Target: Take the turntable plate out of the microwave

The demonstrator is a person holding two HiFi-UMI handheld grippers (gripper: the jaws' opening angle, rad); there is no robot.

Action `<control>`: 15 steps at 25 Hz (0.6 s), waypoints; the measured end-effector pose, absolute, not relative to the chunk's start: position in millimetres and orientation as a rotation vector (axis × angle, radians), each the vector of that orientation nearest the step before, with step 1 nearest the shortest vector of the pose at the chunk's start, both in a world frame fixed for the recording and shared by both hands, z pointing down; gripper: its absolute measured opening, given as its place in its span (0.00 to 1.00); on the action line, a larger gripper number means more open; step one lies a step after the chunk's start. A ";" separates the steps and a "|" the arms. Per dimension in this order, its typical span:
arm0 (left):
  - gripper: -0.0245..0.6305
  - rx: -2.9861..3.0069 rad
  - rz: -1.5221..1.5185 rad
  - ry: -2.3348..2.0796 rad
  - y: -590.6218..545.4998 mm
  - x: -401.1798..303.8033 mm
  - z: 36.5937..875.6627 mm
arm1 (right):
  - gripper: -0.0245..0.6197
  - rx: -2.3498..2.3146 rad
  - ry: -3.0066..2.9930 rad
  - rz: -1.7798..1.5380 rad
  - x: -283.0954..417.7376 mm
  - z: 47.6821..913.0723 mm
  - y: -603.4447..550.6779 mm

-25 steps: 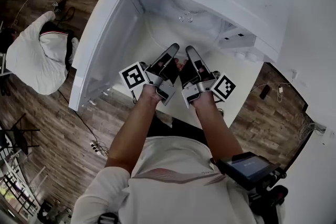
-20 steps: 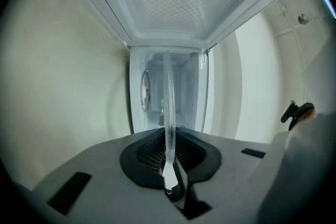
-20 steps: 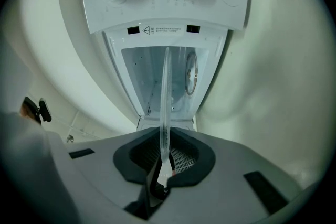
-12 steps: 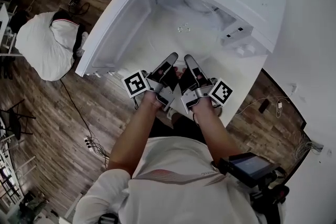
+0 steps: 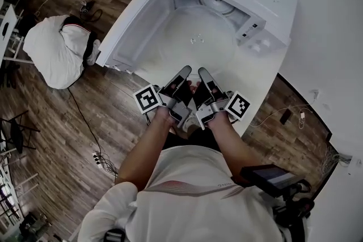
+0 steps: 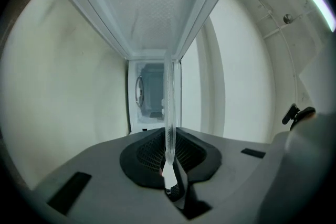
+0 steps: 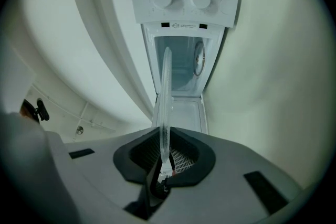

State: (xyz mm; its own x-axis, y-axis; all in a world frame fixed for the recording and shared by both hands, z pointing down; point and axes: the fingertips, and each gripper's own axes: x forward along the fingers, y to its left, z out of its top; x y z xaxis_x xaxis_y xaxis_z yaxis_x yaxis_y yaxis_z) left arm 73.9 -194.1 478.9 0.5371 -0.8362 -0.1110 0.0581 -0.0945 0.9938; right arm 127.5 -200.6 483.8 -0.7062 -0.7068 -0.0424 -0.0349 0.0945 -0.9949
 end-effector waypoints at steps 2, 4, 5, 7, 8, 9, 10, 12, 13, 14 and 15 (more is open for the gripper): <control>0.10 1.493 -0.860 -0.692 -182.3 72.6 471.8 | 0.10 -0.731 1.854 -1.636 126.5 475.7 -188.4; 0.10 1.502 -0.857 -0.681 -168.6 69.7 464.1 | 0.10 -0.741 1.852 -1.624 124.2 468.6 -174.0; 0.10 1.504 -0.857 -0.674 -161.3 68.7 459.9 | 0.10 -0.748 1.852 -1.619 123.2 465.2 -166.4; 0.11 1.503 -0.857 -0.658 -146.5 66.2 452.7 | 0.10 -0.757 1.855 -1.609 120.6 458.1 -151.5; 0.11 1.504 -0.856 -0.652 -139.5 64.4 449.4 | 0.10 -0.761 1.853 -1.606 118.7 454.7 -144.3; 0.11 1.508 -0.852 -0.646 -132.7 62.8 446.1 | 0.10 -0.763 1.847 -1.604 117.0 451.7 -137.1; 0.11 1.515 -0.847 -0.641 -125.9 61.8 442.8 | 0.10 -0.767 1.839 -1.603 116.1 449.4 -129.8; 0.11 1.528 -0.832 -0.631 -111.5 60.3 437.3 | 0.10 -0.777 1.827 -1.596 115.1 445.3 -114.3; 0.11 1.533 -0.826 -0.626 -103.6 58.9 434.5 | 0.10 -0.784 1.825 -1.589 114.2 442.9 -106.1; 0.11 1.539 -0.821 -0.622 -94.9 56.8 431.4 | 0.10 -0.788 1.825 -1.581 112.5 439.8 -97.2; 0.11 1.546 -0.818 -0.617 -85.6 54.3 427.8 | 0.10 -0.789 1.825 -1.572 110.2 435.9 -87.8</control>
